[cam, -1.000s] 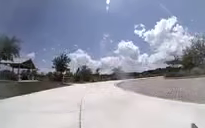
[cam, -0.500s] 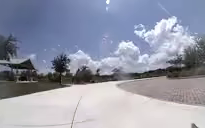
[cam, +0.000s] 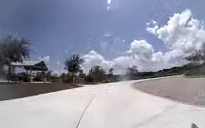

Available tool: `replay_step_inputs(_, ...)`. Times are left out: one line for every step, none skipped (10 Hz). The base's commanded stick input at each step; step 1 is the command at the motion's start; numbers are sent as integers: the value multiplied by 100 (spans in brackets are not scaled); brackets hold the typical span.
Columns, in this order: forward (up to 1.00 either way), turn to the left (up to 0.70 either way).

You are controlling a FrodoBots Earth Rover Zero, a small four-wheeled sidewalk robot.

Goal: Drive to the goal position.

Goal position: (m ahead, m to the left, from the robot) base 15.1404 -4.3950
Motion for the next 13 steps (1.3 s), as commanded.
replay_step_inputs(85, -1)
replay_step_inputs(85, -1)
replay_step_inputs(85, -1)
replay_step_inputs(85, -1)
replay_step_inputs(85, -1)
replay_step_inputs(85, -1)
replay_step_inputs(85, -1)
replay_step_inputs(85, -1)
replay_step_inputs(85, -1)
replay_step_inputs(85, -1)
replay_step_inputs(85, -1)
replay_step_inputs(85, -1)
replay_step_inputs(85, -1)
